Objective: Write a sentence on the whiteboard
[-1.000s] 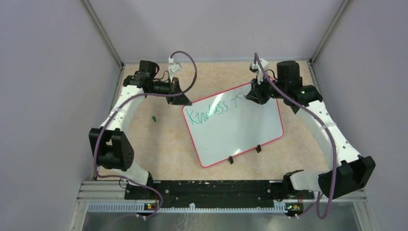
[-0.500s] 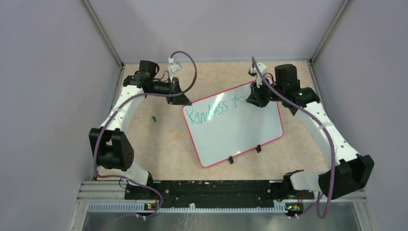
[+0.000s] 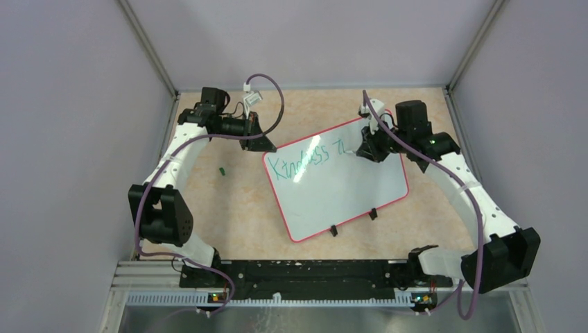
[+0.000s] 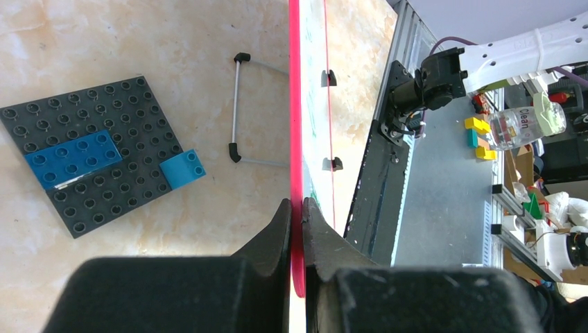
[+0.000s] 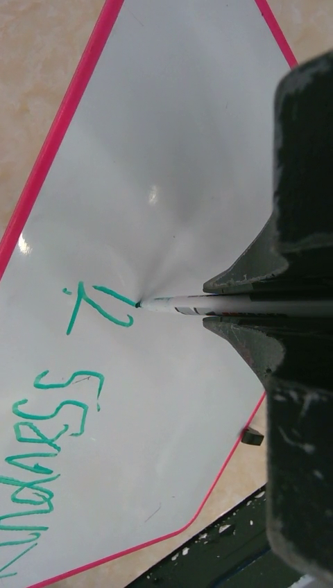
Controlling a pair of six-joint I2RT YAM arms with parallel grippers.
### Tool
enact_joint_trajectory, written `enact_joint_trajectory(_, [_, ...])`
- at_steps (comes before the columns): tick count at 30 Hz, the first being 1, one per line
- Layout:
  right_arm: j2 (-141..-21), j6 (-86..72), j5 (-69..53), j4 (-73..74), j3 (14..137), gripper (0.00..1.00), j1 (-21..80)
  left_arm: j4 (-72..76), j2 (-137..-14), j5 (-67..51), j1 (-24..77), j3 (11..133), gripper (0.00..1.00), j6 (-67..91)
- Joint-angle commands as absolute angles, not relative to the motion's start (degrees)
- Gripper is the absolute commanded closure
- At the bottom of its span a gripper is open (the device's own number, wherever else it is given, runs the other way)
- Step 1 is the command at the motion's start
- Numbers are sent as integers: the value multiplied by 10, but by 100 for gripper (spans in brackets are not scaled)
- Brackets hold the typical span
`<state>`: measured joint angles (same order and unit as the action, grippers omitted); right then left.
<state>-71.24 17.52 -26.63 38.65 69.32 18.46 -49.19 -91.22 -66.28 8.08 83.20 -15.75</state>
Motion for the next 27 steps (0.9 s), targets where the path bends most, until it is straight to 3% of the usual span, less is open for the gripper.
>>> enact_joint_trajectory(1, [-708, 176, -261, 367, 717, 100, 181, -508, -908, -665, 100, 830, 100, -162])
enact_joint_trajectory(27, [-727, 186, -222, 366, 751, 100, 164, -509, -912, -662, 100, 834, 100, -162])
